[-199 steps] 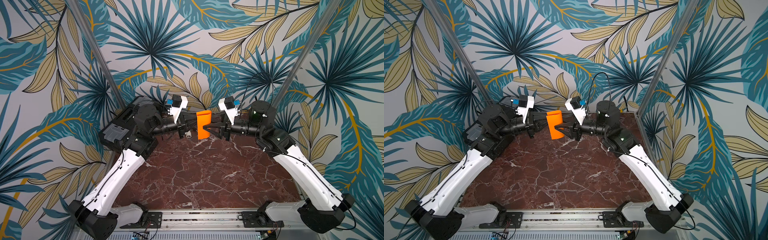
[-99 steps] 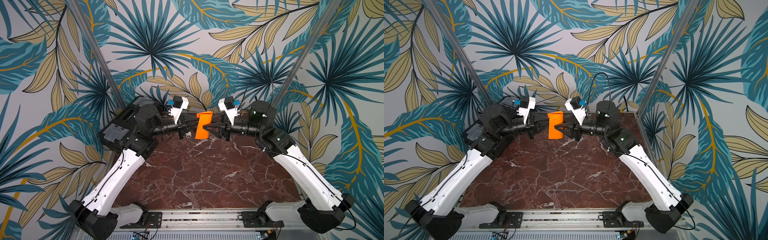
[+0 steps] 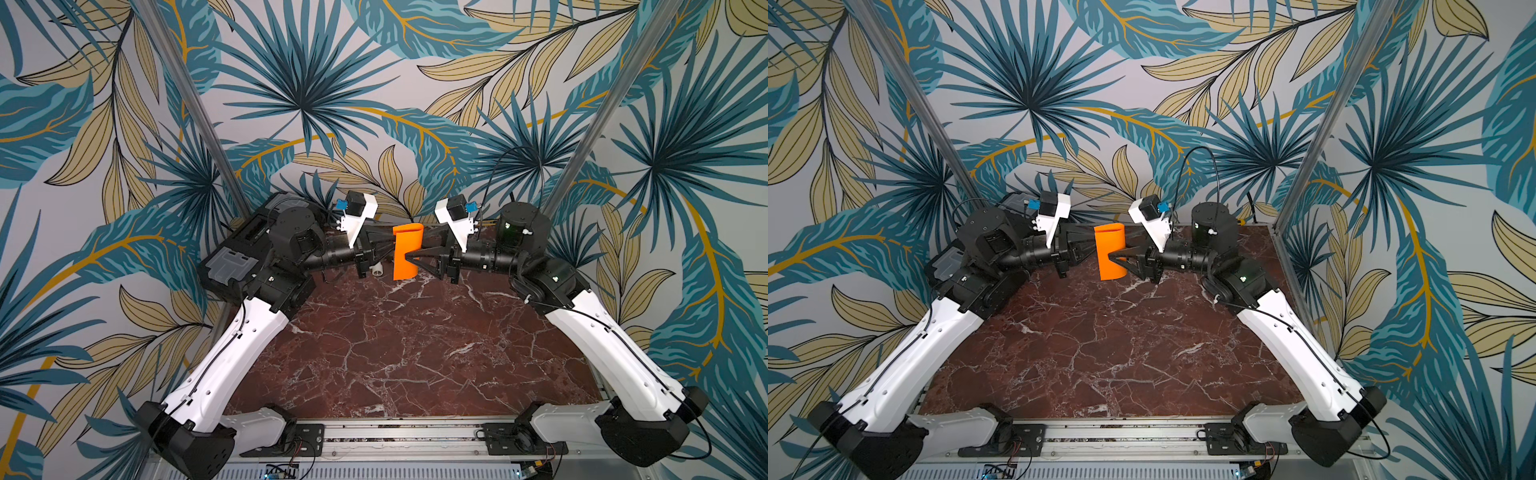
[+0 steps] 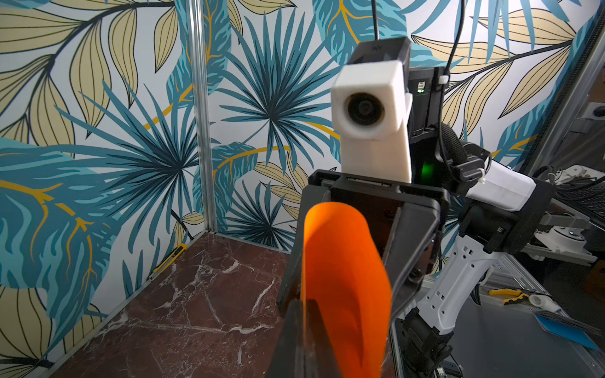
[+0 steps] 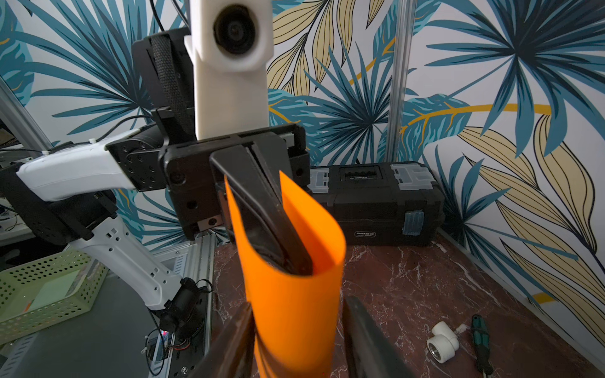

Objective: Fold the square paper along the opposite sides
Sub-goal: Fold the paper.

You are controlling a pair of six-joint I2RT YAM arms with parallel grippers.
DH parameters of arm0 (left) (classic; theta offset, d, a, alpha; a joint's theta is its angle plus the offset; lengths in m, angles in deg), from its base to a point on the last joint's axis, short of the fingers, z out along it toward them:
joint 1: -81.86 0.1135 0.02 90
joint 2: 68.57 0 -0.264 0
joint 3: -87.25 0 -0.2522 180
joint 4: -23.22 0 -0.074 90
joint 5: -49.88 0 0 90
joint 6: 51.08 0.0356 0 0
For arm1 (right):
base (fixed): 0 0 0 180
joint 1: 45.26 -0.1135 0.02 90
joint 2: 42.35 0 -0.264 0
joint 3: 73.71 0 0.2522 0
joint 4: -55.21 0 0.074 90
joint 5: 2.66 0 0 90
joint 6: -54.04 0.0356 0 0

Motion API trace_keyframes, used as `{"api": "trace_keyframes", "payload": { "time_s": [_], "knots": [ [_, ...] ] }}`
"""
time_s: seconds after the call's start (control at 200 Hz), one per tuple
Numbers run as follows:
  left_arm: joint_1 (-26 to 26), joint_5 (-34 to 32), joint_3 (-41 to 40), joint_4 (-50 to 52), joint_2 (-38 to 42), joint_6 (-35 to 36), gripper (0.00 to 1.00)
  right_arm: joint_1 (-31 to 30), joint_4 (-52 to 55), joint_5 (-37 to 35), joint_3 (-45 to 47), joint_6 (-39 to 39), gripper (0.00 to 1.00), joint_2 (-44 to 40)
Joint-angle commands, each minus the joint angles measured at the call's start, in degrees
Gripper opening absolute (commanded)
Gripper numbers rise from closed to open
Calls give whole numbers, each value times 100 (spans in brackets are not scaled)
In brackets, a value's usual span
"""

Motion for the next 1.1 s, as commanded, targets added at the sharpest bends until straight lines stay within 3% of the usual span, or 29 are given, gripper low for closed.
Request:
{"api": "trace_keyframes", "payload": {
  "time_s": [0.0,1.097],
  "knots": [
    [25,-20,295,43,62,73,0,-44,101,82,116,-104,48,-21],
    [23,1,168,156,45,152,0,-55,51,66,52,-69,46,-78]
  ]
}}
